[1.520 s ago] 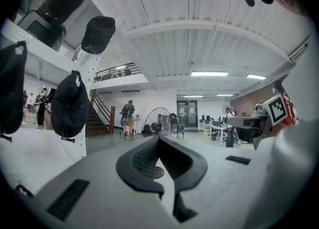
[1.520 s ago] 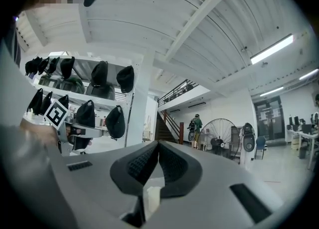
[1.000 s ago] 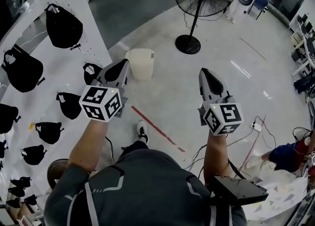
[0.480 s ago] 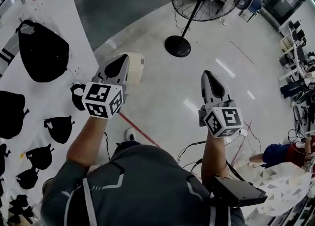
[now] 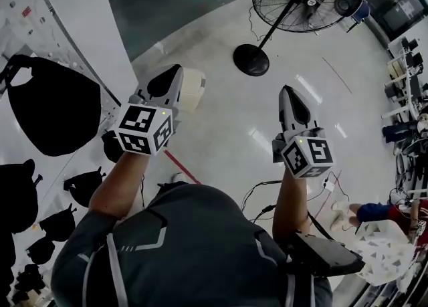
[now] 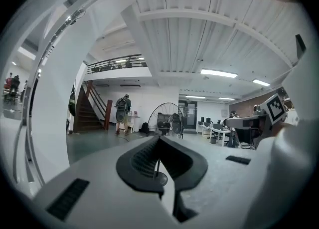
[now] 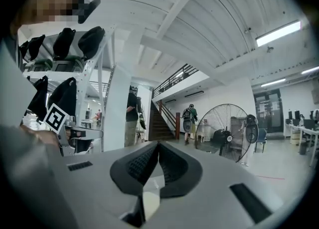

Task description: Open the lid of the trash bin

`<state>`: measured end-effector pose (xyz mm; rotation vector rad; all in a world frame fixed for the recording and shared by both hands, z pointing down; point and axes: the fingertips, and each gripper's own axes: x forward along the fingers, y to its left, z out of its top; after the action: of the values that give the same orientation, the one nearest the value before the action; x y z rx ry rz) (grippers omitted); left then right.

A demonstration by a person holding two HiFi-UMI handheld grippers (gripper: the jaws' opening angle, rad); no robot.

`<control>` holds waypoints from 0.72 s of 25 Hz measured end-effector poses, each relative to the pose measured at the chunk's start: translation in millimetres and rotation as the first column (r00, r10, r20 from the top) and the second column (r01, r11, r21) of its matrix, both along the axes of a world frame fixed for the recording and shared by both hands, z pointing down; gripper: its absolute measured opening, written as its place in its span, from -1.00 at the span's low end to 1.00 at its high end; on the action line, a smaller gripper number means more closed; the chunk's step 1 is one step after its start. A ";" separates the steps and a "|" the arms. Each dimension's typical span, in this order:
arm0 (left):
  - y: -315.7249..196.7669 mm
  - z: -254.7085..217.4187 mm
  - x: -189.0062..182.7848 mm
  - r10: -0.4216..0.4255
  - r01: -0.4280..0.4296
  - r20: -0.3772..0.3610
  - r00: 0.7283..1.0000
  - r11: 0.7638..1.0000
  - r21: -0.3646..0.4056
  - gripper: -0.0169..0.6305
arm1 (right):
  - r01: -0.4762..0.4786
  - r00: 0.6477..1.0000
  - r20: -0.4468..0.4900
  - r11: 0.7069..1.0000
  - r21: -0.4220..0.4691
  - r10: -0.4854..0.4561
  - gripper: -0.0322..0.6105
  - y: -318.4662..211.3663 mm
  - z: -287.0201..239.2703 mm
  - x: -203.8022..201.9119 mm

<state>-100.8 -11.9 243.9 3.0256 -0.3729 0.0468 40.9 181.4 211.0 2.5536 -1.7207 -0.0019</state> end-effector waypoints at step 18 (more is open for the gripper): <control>-91.2 11.0 67.0 -0.154 0.156 0.041 0.987 0.987 -0.035 -0.92 | 0.286 0.958 0.017 0.958 0.003 -0.286 -0.82 -172.8 -1.1 108.9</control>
<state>-33.7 -103.0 254.9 2.9511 -0.6024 0.0987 149.8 8.7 209.9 2.2856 -2.0799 0.0062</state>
